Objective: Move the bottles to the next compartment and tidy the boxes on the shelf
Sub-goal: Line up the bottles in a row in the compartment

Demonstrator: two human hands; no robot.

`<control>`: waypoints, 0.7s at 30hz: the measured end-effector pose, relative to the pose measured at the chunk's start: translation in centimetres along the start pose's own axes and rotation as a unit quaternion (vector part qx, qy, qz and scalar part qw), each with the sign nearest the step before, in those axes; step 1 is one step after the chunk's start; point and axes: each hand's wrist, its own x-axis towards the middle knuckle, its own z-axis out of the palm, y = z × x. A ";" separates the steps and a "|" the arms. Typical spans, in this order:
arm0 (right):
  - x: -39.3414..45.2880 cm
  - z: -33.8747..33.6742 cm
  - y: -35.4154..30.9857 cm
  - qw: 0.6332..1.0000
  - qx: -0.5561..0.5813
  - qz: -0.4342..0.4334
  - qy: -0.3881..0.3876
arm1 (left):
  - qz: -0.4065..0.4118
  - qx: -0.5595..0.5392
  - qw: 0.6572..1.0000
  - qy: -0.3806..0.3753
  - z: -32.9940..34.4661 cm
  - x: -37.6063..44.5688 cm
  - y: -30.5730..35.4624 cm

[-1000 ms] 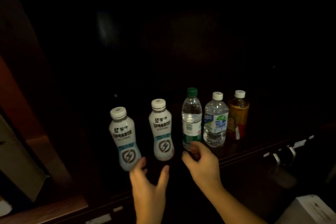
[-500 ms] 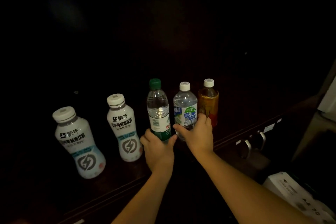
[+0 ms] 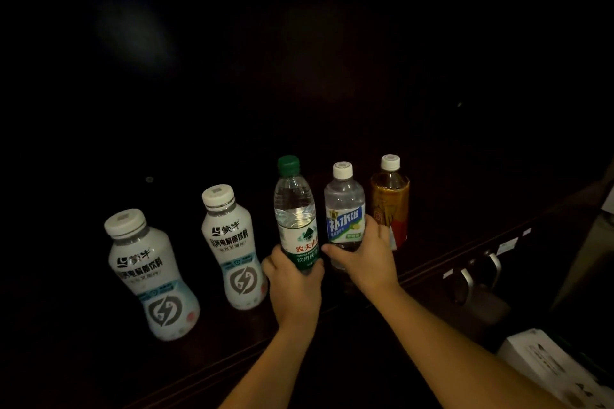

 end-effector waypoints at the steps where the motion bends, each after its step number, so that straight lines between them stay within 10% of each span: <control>1: 0.1 0.0 0.1 1.000 0.005 -0.005 -0.001 | 0.003 0.004 1.000 -0.004 0.0 0.0 0.0; 17: -0.7 -1.0 0.5 0.992 0.118 -0.006 -0.048 | -0.003 -0.043 0.999 0.004 0.3 -0.3 -0.6; 21: -1.8 -2.8 1.6 0.996 0.046 0.000 0.080 | -0.004 -0.056 0.998 0.007 0.3 -0.1 -0.8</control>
